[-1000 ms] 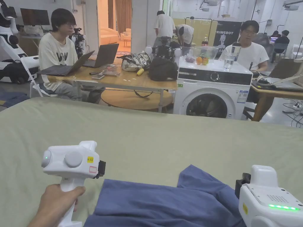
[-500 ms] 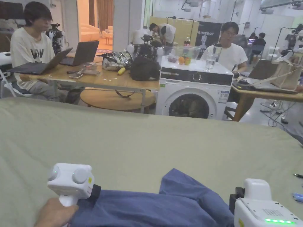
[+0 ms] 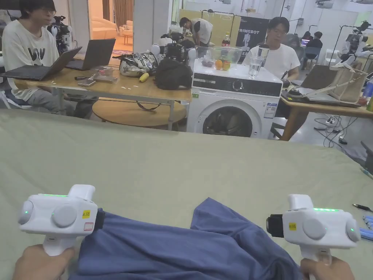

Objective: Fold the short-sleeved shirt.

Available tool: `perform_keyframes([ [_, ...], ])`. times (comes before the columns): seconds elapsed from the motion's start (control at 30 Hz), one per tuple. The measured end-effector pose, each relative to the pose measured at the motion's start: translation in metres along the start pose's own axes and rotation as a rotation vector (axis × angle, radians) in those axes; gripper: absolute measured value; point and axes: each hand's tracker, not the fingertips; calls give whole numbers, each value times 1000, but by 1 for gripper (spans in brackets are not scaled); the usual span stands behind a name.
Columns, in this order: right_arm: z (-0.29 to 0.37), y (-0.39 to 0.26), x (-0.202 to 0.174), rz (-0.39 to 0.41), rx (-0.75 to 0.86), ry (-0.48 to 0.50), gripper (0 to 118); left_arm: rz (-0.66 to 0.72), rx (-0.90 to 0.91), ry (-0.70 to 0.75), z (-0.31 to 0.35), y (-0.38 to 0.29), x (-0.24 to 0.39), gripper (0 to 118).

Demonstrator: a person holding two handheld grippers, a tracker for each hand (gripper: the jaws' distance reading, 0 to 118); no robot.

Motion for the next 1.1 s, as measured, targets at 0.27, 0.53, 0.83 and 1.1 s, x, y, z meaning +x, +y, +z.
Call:
perform_keyframes([
  [0.27, -84, -14, -1, 30, -287, 30, 55, 38, -7, -6, 7, -16, -11, 0],
  [0.53, -52, -13, -7, 35, -150, 59, 1, 44, -10, -11, 6, -14, -12, 0],
  [0.83, 38, 25, 20, -33, 143, 13, 0, 67, 128, -22, 57, 31, -25, 0],
  [1.1, 122, 78, 11, -12, 348, 7, 0, 61, 276, -6, 127, 100, -30, 0],
])
